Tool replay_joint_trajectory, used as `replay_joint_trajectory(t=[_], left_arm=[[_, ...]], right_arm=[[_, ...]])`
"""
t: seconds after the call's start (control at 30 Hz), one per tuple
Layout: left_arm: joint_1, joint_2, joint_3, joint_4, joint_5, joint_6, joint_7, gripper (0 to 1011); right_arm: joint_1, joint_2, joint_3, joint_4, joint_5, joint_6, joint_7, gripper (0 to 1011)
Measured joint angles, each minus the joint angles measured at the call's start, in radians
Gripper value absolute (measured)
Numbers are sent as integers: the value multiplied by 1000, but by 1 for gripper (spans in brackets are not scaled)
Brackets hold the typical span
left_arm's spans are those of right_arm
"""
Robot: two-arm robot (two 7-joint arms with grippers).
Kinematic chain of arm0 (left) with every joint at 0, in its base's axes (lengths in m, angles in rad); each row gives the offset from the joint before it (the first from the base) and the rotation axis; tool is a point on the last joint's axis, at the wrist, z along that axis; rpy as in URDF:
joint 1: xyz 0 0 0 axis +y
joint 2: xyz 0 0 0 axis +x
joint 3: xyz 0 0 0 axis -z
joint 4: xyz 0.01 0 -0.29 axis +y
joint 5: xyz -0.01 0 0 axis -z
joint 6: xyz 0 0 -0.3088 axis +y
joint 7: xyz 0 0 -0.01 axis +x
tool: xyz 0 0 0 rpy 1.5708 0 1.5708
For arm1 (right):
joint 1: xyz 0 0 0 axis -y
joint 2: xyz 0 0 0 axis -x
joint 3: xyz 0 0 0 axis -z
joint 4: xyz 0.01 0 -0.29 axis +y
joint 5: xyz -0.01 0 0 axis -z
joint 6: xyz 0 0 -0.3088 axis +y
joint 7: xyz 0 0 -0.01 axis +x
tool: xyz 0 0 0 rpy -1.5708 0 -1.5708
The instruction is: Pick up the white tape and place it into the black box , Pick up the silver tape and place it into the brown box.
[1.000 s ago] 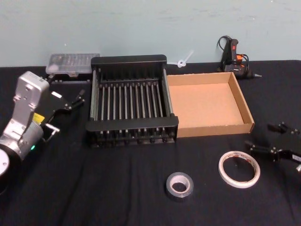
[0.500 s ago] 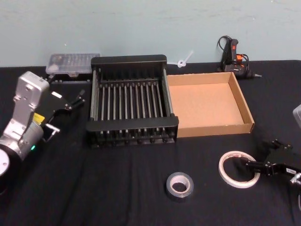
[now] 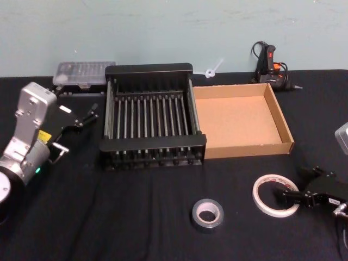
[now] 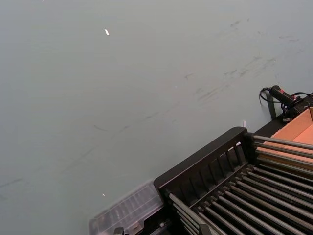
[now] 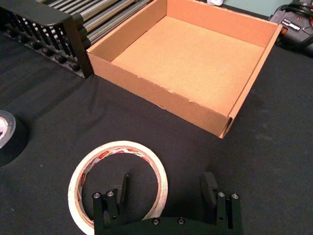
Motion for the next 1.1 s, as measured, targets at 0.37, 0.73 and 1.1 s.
replay_joint_trajectory(t=[0.37,0.73,1.1], left_arm=[[0,0,0,0,0,0,0,1001],[0,0,0,0,0,0,0,1001],[0,0,0,0,0,0,0,1001]], right_arm=[[5,-4,-6,8,-1,5,7,1003],[9,-2,-12,12,-5,8,13,1003],[14,-5,-16,19,-6,14,14,1003]])
